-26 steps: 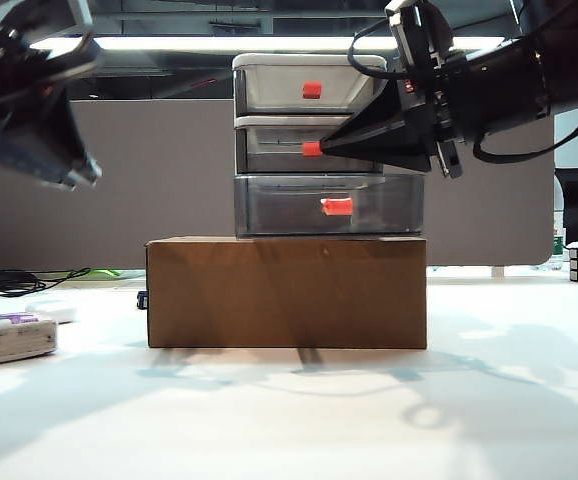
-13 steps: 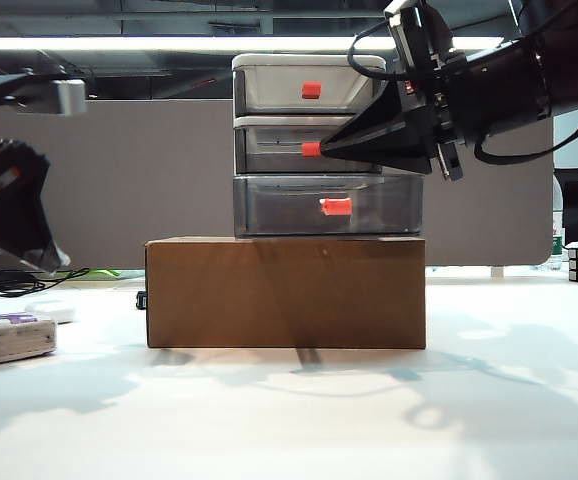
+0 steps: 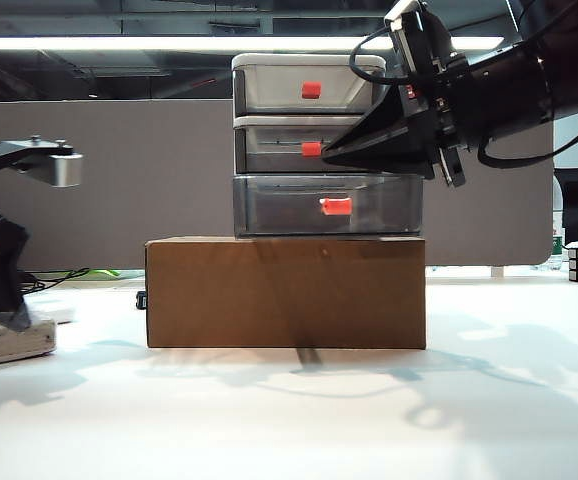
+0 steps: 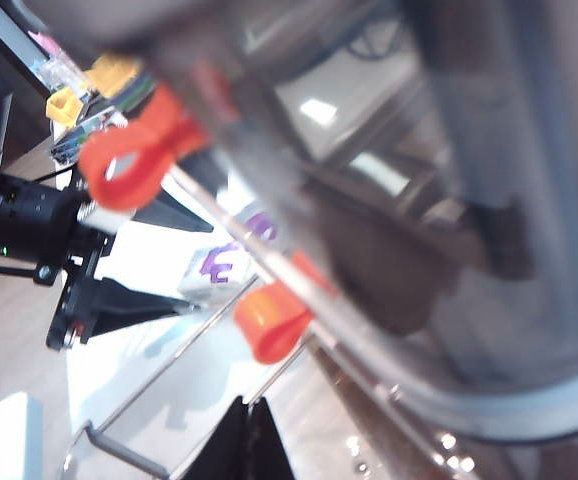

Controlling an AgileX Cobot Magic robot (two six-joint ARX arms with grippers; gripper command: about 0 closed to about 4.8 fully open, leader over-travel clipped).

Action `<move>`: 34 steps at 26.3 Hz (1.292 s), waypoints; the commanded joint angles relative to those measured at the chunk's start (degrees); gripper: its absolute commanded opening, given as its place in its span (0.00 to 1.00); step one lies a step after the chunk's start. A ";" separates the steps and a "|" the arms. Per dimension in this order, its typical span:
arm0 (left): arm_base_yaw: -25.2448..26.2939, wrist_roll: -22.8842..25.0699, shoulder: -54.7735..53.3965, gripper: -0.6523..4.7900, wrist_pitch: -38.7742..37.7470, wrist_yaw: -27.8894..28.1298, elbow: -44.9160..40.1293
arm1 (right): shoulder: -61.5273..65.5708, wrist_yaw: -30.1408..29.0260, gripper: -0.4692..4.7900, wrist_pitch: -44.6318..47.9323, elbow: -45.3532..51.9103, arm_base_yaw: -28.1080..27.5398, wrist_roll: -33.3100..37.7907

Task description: Open the third layer of the drawer on the table, pick up a pack of napkins on the table and put it in, and finally close the drawer.

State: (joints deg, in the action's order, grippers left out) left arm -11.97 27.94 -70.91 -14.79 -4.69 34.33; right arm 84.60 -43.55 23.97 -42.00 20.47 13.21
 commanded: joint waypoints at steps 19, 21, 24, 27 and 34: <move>7.85 0.35 -6.16 0.86 0.85 -14.82 0.20 | -0.15 -0.13 0.08 -2.03 -0.28 0.07 -1.44; 7.82 0.76 -7.91 0.85 1.14 -14.82 0.20 | -0.15 -0.15 0.08 -2.80 -0.28 0.07 -1.46; 7.85 0.79 -8.87 0.85 1.25 -14.47 0.20 | -0.15 -0.31 0.08 -3.41 -0.28 0.07 -1.46; 7.82 0.76 -8.87 0.85 1.77 -14.51 0.20 | -0.15 -0.31 0.08 -3.67 -0.26 0.07 -1.46; 7.78 -0.92 -8.90 0.85 2.80 -16.37 0.20 | -0.15 -0.31 0.08 -3.67 -0.28 0.07 -1.49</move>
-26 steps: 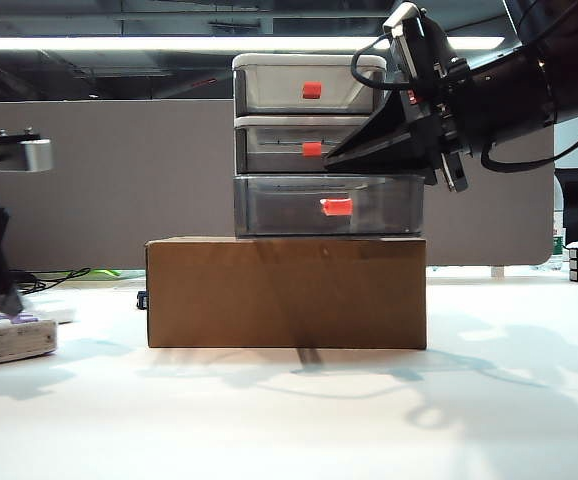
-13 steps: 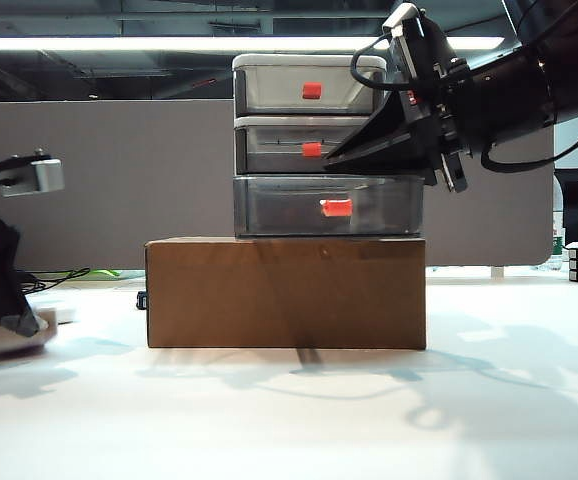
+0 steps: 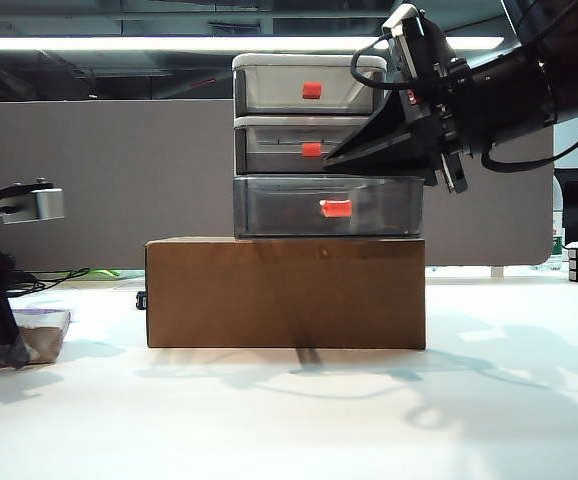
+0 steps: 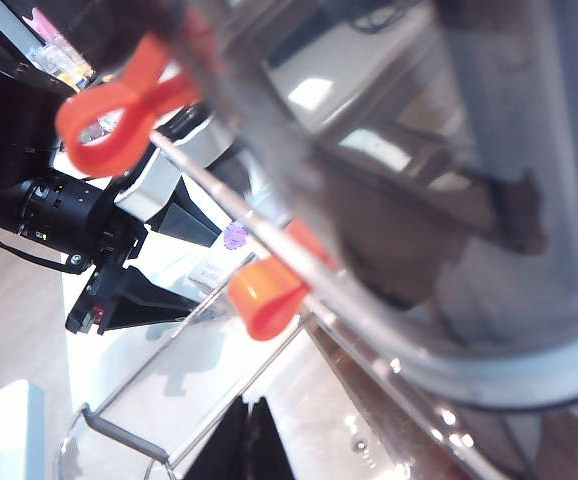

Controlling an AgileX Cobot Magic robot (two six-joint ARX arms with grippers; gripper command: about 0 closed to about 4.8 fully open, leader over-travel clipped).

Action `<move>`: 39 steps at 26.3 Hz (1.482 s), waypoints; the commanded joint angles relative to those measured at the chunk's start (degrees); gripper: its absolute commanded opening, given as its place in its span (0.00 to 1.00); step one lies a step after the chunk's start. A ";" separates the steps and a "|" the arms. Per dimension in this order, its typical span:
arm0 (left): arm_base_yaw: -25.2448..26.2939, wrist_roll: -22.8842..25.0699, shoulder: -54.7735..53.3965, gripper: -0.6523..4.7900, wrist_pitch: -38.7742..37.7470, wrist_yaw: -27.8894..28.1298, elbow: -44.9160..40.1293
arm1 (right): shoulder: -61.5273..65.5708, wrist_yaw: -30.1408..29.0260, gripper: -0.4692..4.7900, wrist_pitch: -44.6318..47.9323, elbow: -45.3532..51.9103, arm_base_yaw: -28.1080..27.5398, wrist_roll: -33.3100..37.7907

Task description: Open the third layer of the drawer on the table, pick up a pack of napkins on the table and put it in, and finally close the drawer.

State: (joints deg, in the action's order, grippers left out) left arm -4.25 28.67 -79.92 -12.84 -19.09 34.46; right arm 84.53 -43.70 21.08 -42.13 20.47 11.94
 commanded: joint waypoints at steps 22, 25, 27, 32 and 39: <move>-4.17 -10.64 -3.48 0.76 12.46 -6.51 0.09 | -0.09 -0.11 0.08 -1.22 -0.15 0.02 -1.73; -5.01 -10.67 -5.42 0.75 15.32 -5.70 0.09 | -0.09 -0.11 0.08 -1.31 -0.15 0.02 -1.73; -5.66 -10.67 -6.80 0.75 15.78 -5.29 0.09 | -0.09 -0.11 0.08 -1.38 -0.15 -0.02 -1.75; -8.48 -10.62 -9.77 0.72 17.35 -2.67 0.11 | -0.09 -0.09 0.08 -1.62 -0.15 -0.02 -1.95; -9.20 -10.67 -9.46 0.34 17.59 -1.68 0.15 | -0.09 -0.11 0.08 -1.88 -0.15 -0.02 -1.92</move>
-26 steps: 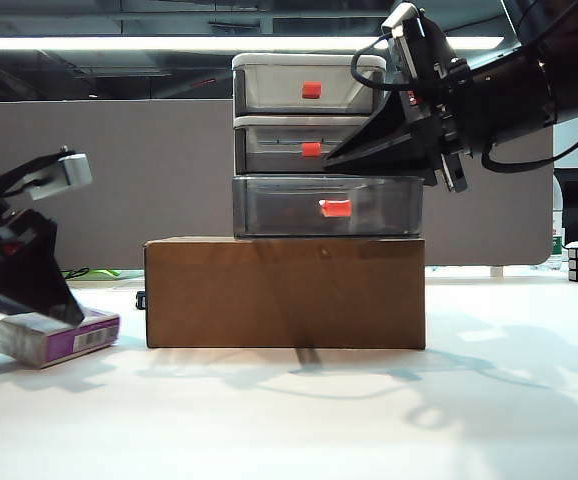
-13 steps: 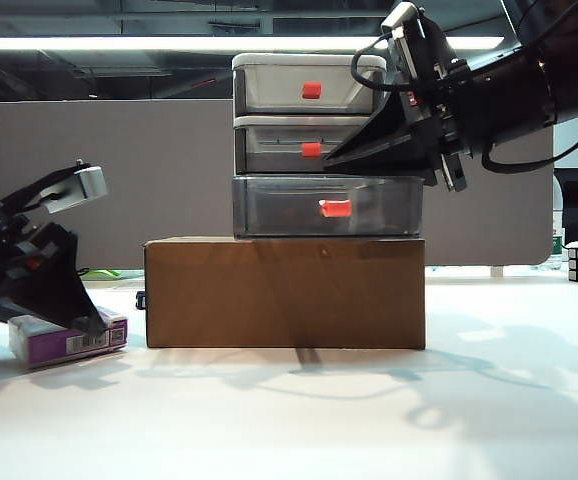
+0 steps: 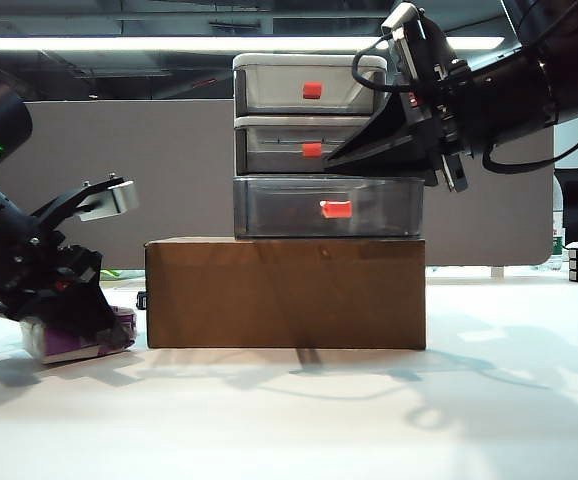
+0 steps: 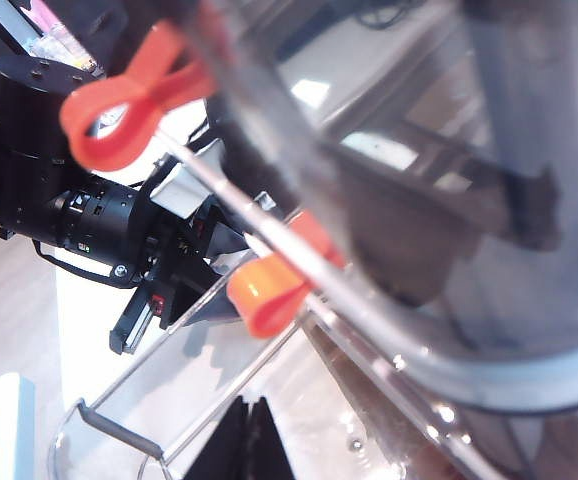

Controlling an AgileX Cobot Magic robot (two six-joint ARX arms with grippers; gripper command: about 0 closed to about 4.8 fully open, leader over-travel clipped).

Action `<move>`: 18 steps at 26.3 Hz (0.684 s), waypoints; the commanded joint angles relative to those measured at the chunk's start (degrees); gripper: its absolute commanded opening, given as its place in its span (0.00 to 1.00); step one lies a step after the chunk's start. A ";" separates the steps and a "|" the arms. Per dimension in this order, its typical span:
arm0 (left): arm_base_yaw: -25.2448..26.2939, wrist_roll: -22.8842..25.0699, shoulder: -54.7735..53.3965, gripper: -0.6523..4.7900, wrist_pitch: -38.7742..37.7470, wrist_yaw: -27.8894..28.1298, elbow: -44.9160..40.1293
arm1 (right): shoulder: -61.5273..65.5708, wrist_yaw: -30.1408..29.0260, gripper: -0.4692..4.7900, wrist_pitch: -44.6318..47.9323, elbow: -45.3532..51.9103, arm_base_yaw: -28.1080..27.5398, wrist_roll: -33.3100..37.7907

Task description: Open the third layer of the drawer on the table, pick up a pack of napkins on the table and put it in, and finally close the drawer.

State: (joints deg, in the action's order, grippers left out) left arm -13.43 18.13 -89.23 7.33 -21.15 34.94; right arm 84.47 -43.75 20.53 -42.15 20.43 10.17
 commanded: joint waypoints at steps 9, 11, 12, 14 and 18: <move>-0.02 2.84 14.19 0.34 -15.91 2.86 5.66 | -0.07 -1.11 0.08 -1.44 -0.15 0.02 -0.11; -0.63 2.67 19.89 0.34 -17.14 -0.85 6.75 | -0.24 -1.60 0.08 -1.44 -0.15 0.02 0.26; -1.92 2.64 23.23 0.35 -17.09 -3.61 7.30 | -0.42 -1.62 0.08 -1.36 -0.17 0.02 0.28; -5.40 2.62 26.05 0.35 -17.14 -3.76 8.31 | -1.11 -1.62 0.08 -1.14 -0.17 0.02 0.31; -18.38 2.67 25.92 0.36 -16.00 0.13 11.74 | -4.48 -1.60 0.08 -1.03 -0.22 0.02 0.31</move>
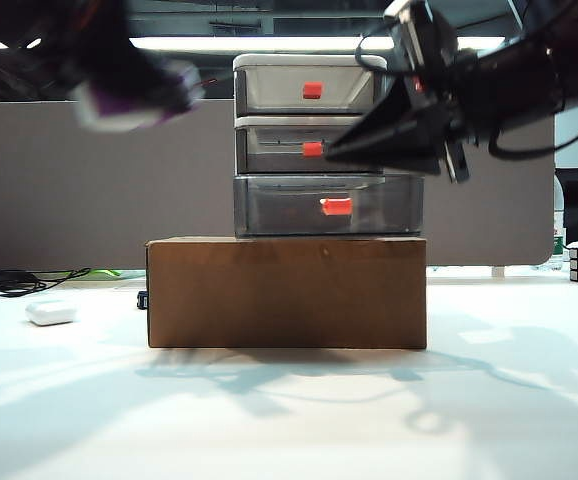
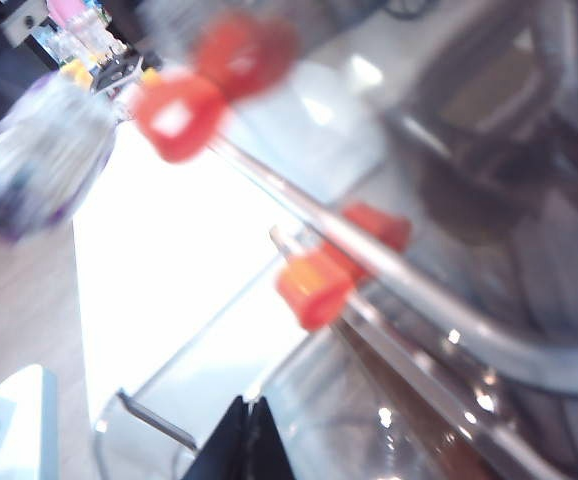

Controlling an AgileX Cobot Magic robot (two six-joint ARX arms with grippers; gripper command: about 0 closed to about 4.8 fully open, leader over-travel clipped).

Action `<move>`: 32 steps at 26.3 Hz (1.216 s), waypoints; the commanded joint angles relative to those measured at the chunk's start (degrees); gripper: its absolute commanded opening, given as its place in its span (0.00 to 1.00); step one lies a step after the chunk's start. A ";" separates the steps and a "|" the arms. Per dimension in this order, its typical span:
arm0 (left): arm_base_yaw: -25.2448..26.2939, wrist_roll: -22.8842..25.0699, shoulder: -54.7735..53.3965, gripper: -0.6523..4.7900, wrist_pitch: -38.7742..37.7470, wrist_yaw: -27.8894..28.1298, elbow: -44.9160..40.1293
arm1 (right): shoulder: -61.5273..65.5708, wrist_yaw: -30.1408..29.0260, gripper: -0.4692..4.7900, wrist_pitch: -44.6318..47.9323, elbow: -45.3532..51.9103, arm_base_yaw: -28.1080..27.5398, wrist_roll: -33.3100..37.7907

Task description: Open the third layer of the drawer on the table, pick up a pack of napkins on the table and put it in, and finally close the drawer.

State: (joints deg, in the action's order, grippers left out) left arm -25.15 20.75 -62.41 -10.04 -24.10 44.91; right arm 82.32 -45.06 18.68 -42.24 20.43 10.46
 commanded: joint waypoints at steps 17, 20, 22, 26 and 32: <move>-17.68 0.20 -19.26 0.36 16.06 6.03 8.33 | -20.28 0.50 0.08 -6.49 -0.11 -3.82 -1.73; -17.68 -1.53 -20.92 0.36 16.55 6.29 8.35 | -20.37 0.55 0.08 -6.54 -0.11 -3.82 -1.75; -17.68 -1.49 -21.88 0.36 16.28 6.34 8.35 | -20.37 0.52 0.08 -6.54 -0.11 -3.82 -1.75; -17.68 -1.53 -23.30 0.53 16.13 6.58 8.35 | -20.39 0.50 0.08 -6.54 -0.11 -3.82 -1.75; -17.68 -2.45 -23.34 0.58 16.46 7.58 8.50 | -20.39 0.52 0.08 -6.54 -0.11 -3.82 -1.75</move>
State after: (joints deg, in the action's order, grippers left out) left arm -42.87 19.25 -86.00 5.37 -16.40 52.93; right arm 62.15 -44.40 11.55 -42.24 16.58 8.93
